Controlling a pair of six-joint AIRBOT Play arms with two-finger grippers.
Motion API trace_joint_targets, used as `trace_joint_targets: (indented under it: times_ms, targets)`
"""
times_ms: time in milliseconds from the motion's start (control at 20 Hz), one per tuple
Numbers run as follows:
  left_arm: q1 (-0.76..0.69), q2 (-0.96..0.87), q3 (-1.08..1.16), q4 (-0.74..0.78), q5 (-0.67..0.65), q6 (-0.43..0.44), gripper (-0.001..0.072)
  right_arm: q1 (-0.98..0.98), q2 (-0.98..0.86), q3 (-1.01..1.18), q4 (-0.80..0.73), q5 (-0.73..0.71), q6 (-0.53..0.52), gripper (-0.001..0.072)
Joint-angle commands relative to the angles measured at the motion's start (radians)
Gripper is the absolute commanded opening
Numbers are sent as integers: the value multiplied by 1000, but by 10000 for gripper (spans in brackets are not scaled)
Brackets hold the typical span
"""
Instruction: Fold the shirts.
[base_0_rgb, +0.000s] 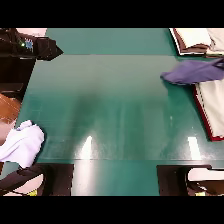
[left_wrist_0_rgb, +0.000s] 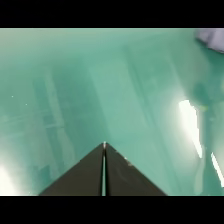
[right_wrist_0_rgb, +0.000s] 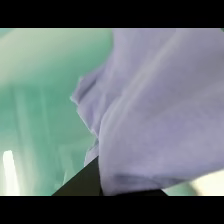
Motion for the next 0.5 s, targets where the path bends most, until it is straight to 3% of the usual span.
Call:
trace_joint_targets:
  times_ms: [0,250,450]
  targets:
    - [0,-6,0,-15,12,-13,23,-141,11,1,26,-53,4,12]
    - [0,-32,0,-69,11,-12,24,-176,26,5,208,-198,-35,13]
    - [0,-38,0,-85,12,-11,24,-156,102,4,209,-309,-79,13]
